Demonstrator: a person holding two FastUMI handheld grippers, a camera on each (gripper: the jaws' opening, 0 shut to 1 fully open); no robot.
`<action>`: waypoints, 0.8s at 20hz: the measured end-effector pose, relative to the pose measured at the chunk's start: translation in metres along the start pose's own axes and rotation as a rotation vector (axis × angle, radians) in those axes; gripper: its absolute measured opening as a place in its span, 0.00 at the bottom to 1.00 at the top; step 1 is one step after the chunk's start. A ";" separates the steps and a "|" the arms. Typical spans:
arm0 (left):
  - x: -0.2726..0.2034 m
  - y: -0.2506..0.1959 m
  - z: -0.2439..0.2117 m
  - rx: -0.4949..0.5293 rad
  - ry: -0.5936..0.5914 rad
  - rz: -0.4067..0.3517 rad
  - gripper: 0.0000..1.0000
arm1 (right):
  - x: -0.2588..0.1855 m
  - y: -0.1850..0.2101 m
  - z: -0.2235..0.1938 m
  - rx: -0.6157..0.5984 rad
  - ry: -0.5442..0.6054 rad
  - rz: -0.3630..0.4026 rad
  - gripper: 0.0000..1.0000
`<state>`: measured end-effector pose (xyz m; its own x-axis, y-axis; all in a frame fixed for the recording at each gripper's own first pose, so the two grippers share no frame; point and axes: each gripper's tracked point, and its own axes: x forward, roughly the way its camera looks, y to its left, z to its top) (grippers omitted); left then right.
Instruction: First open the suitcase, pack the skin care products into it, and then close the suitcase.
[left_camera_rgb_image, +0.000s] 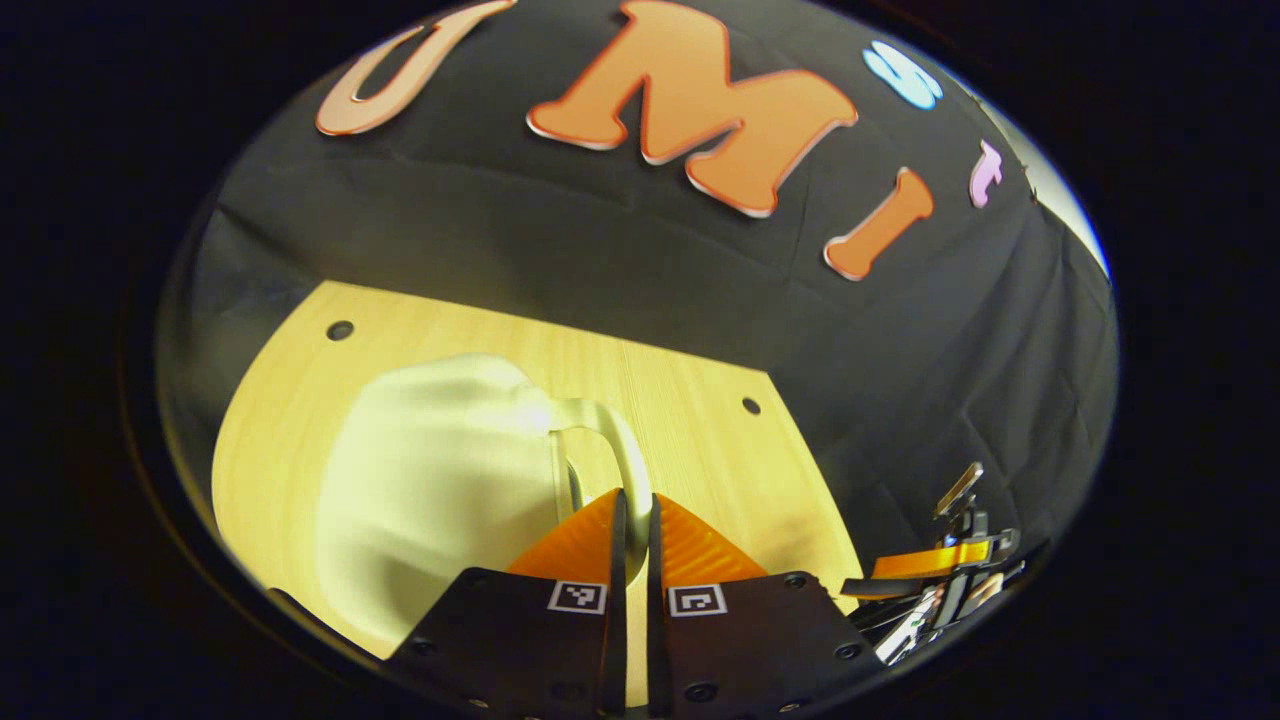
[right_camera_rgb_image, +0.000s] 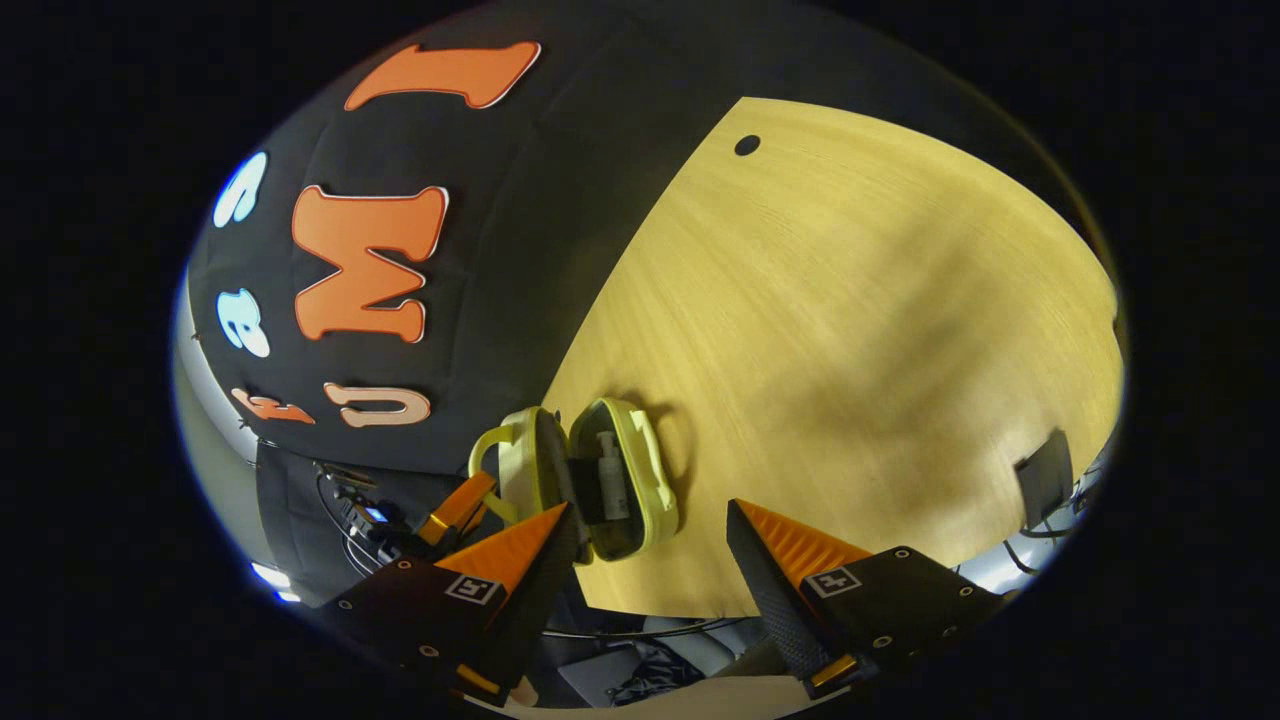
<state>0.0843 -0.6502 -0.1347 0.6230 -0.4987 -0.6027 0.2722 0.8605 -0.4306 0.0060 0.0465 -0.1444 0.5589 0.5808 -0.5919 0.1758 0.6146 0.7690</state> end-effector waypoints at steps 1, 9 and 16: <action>0.016 -0.005 -0.014 -0.001 0.037 0.005 0.09 | -0.001 -0.005 0.002 -0.006 -0.004 -0.006 0.95; 0.107 -0.012 -0.105 0.231 0.181 0.189 0.09 | 0.017 -0.017 0.005 -0.076 -0.015 -0.108 0.95; 0.068 -0.040 -0.040 0.180 0.043 0.168 0.29 | 0.008 0.035 0.041 -0.334 -0.139 -0.135 0.95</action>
<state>0.0869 -0.7226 -0.1854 0.6396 -0.3476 -0.6856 0.2962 0.9345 -0.1975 0.0500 0.0509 -0.1122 0.6570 0.4193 -0.6265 -0.0057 0.8337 0.5521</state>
